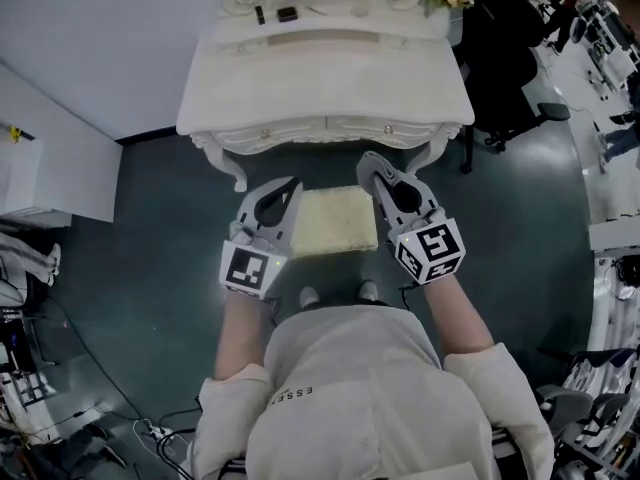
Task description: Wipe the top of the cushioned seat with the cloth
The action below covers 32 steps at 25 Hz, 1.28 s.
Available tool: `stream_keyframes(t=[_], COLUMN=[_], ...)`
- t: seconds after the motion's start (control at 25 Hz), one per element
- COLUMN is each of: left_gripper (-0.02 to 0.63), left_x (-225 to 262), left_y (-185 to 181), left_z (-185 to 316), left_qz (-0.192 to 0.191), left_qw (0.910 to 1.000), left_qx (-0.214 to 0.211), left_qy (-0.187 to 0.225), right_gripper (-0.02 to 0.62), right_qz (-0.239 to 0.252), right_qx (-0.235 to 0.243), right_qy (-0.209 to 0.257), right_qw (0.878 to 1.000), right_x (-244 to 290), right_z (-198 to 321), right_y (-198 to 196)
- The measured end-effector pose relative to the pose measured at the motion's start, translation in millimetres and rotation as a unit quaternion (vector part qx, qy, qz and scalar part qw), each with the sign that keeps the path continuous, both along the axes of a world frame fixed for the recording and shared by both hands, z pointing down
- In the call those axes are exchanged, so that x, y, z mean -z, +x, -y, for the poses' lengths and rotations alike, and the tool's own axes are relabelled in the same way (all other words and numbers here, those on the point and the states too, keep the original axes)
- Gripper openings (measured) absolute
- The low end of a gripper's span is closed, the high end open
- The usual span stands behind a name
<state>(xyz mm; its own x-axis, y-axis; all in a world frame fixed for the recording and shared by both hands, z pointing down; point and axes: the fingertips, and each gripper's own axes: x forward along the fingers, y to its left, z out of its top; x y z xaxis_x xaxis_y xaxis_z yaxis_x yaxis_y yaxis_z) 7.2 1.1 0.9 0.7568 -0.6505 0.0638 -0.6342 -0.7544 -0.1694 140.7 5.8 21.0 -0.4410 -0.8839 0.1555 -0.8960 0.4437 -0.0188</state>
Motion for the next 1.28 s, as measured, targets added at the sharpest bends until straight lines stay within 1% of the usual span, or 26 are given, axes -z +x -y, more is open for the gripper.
stream_keyframes(t=[0.12,0.2,0.28,0.48,0.76,0.92,1.28], left_gripper=[0.002,0.002,0.002,0.002,0.002,0.002,0.002], left_x=[6.6,7.9,9.7,14.4,13.2,18.8,18.1], left_y=[0.9,2.6,5.4,10.9,7.5,5.3,3.4], left_z=[9.5,15.4,18.2,24.8,35.3,35.8,35.7], left_qz=[0.005,0.017,0.021,0.025,0.032,0.028,0.037], left_qw=[0.9999,0.9996,0.9995,0.9995,0.9993,0.9994,0.999], left_qx=[0.007,0.006,0.003,0.0,0.017,0.019,0.026], left_qy=[0.007,0.02,0.022,0.02,0.011,0.01,0.0], right_gripper=[0.027,0.026,0.026,0.026,0.026,0.026,0.026], right_qz=[-0.003,-0.004,-0.005,-0.009,-0.006,-0.006,0.002], right_qx=[0.002,0.003,0.006,0.016,0.01,0.006,-0.007], right_qy=[0.011,0.019,0.024,0.034,0.033,0.042,0.048], right_qw=[1.0,1.0,1.0,0.999,0.999,0.999,0.999], right_x=[10.4,15.1,18.3,23.3,23.3,32.1,38.2], right_z=[5.9,8.8,10.9,15.2,21.1,21.4,19.8], right_y=[2.5,3.2,2.6,-1.6,-2.4,-3.9,0.5])
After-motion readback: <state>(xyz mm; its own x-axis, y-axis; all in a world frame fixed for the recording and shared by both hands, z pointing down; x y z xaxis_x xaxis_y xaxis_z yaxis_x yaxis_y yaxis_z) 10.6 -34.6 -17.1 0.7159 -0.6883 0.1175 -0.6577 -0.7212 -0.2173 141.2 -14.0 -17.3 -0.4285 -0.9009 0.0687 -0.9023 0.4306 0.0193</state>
